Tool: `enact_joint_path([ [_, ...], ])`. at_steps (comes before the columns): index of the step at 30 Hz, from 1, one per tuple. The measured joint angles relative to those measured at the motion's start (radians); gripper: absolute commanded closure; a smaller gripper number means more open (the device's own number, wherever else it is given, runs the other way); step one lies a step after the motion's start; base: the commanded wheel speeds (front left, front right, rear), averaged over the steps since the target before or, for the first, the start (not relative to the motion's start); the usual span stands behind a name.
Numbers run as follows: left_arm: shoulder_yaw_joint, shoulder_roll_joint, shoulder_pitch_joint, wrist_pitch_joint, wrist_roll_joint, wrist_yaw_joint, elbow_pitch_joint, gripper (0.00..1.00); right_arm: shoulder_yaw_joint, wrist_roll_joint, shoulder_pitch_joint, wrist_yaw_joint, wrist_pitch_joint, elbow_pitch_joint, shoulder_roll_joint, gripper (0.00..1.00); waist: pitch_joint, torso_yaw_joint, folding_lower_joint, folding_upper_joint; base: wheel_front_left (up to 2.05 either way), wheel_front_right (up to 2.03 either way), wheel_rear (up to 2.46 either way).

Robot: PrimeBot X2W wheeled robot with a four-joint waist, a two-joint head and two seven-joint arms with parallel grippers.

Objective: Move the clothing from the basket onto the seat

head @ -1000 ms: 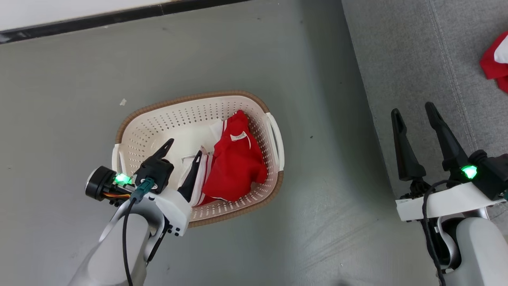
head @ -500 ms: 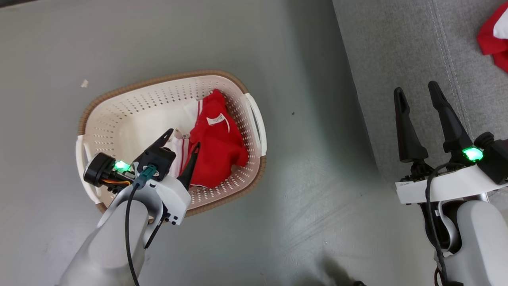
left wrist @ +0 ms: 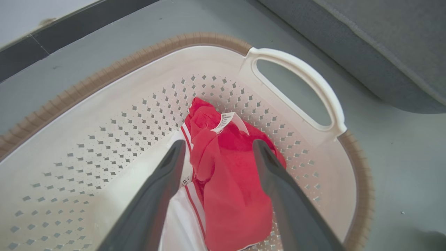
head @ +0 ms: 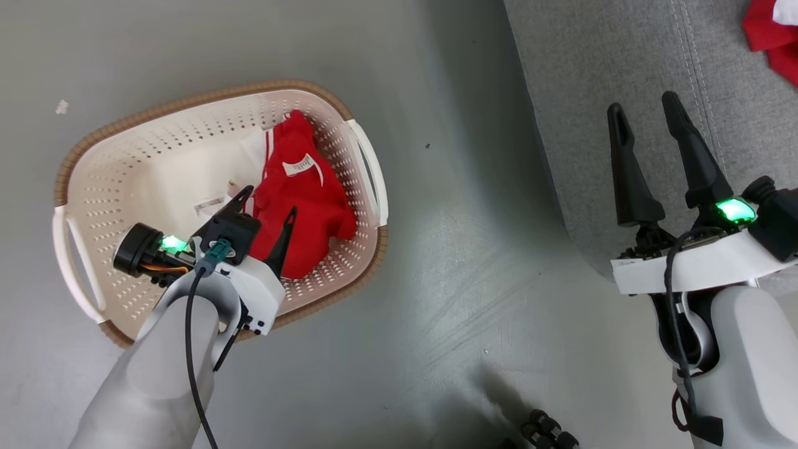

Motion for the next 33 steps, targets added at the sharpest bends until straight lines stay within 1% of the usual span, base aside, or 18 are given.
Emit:
enact_joint_path([
  [4, -0.003, 0.005, -0.015, -0.002, 0.007, -0.008, 0.017, 0.0, 0.008, 0.009, -0.015, 0.0, 0.0, -0.001, 0.0, 0.0, 0.021, -0.017, 0.0, 0.0, 0.0, 0.0, 0.0],
  [17, 0.014, 0.032, -0.078, -0.003, 0.007, -0.003, 0.095, 0.0, 0.022, 0.027, -0.046, 0.0, 0.0, 0.0, 0.0, 0.0, 0.08, -0.072, 0.0, 0.0, 0.0, 0.0, 0.0],
  [18, 0.014, 0.033, -0.081, -0.003, 0.01, 0.001, 0.1, 0.11, 0.022, 0.027, -0.046, 0.0, 0.0, 0.0, 0.0, 0.0, 0.083, -0.075, 0.0, 0.0, 0.0, 0.0, 0.0],
  [19, 0.014, 0.034, -0.084, -0.003, 0.013, 0.002, 0.105, 0.26, 0.022, 0.027, -0.047, 0.0, 0.0, 0.0, 0.0, 0.0, 0.087, -0.077, 0.0, 0.0, 0.0, 0.0, 0.0],
  [20, 0.014, 0.036, -0.088, -0.003, 0.014, 0.002, 0.11, 0.45, 0.022, 0.027, -0.049, 0.0, 0.0, 0.0, 0.0, 0.0, 0.09, -0.079, 0.0, 0.0, 0.0, 0.0, 0.0],
  [22, 0.013, 0.037, -0.095, -0.003, 0.015, 0.003, 0.119, 0.72, 0.022, 0.026, -0.059, 0.0, 0.0, 0.0, 0.0, 0.0, 0.096, -0.081, 0.0, 0.0, 0.0, 0.0, 0.0],
  [23, 0.012, 0.036, -0.097, -0.003, 0.015, 0.003, 0.123, 0.95, 0.022, 0.026, -0.066, 0.0, 0.0, -0.001, 0.0, 0.0, 0.099, -0.082, 0.0, 0.0, 0.0, 0.0, 0.0],
  [24, 0.011, 0.036, -0.1, -0.004, 0.016, 0.003, 0.126, 1.0, 0.021, 0.026, -0.071, 0.0, 0.0, -0.002, 0.0, 0.0, 0.101, -0.081, 0.0, 0.0, 0.0, 0.0, 0.0],
  [33, 0.017, 0.021, -0.117, -0.038, 0.014, 0.003, 0.123, 1.0, 0.016, 0.026, -0.109, 0.0, 0.0, 0.004, 0.0, 0.0, 0.097, -0.06, 0.0, 0.0, 0.0, 0.0, 0.0],
])
